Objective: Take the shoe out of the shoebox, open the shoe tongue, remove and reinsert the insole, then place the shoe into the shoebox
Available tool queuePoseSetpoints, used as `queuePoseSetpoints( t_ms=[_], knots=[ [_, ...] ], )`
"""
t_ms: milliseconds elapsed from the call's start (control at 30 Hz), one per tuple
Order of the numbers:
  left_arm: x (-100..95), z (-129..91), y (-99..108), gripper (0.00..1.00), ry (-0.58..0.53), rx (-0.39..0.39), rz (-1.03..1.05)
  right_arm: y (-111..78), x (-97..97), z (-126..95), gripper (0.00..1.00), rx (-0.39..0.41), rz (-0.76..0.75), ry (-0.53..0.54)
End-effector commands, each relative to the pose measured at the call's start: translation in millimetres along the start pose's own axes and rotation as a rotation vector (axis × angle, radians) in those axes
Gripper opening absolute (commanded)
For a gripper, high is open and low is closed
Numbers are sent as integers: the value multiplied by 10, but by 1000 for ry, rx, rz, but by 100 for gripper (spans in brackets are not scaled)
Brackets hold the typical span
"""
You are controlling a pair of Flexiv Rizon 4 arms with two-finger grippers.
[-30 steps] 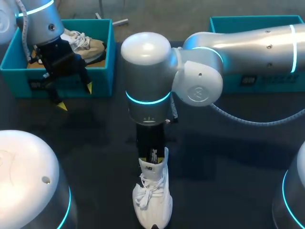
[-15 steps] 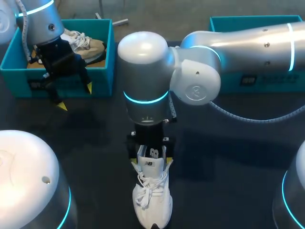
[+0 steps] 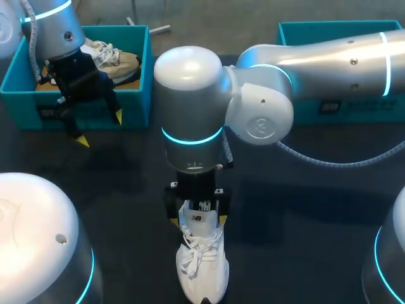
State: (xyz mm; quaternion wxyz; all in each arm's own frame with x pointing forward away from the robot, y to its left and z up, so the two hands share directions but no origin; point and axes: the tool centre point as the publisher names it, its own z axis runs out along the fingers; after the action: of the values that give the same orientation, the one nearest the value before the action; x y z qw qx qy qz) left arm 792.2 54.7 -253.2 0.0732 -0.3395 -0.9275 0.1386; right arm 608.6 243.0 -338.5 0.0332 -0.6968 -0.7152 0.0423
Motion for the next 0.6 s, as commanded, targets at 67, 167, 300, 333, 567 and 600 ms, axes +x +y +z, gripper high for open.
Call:
queuePoseSetpoints(
  t_ms=[67,167,300,333,567,600],
  knots=[
    [8,2,-1,100,0,-3,-1,-61,67,-82,100,-31,486,-27],
    [8,2,-1,100,0,-3,-1,-68,58,-105,100,-36,490,-37],
    [8,2,-1,100,0,-3,-1,-121,41,-168,100,-38,509,-51],
    [8,2,-1,100,0,-3,-1,-143,36,-179,100,-39,518,-53],
    [8,2,-1,100,0,-3,-1,-265,42,-255,100,-37,557,-62],
    [8,2,-1,100,0,-3,-1,-277,47,-273,100,-40,559,-62]
  ],
)
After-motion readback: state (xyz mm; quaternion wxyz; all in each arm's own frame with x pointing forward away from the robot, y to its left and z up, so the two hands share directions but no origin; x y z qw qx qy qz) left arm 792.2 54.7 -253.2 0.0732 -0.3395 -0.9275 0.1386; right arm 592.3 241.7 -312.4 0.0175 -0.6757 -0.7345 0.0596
